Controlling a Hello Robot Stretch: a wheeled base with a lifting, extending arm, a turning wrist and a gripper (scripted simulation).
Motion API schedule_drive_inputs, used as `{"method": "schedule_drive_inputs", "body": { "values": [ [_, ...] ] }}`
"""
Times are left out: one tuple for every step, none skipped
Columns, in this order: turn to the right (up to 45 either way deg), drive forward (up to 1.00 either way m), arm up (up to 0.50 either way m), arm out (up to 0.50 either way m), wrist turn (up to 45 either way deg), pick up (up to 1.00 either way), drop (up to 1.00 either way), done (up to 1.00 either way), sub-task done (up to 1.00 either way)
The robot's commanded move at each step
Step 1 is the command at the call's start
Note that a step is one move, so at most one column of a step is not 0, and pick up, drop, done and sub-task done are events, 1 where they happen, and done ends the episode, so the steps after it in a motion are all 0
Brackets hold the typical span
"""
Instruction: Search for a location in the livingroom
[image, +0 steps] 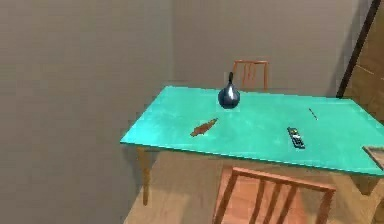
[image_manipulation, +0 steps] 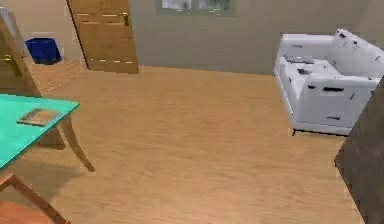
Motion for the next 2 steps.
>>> {"method": "schedule_drive_inputs", "body": {
  "values": [
    [0.0,1.00,0.00,0.00,0.0,0.00,0.00,0.00,0.00],
    [0.0,0.00,0.00,0.00,0.0,0.00,0.00,1.00,0.00]
  ]
}}
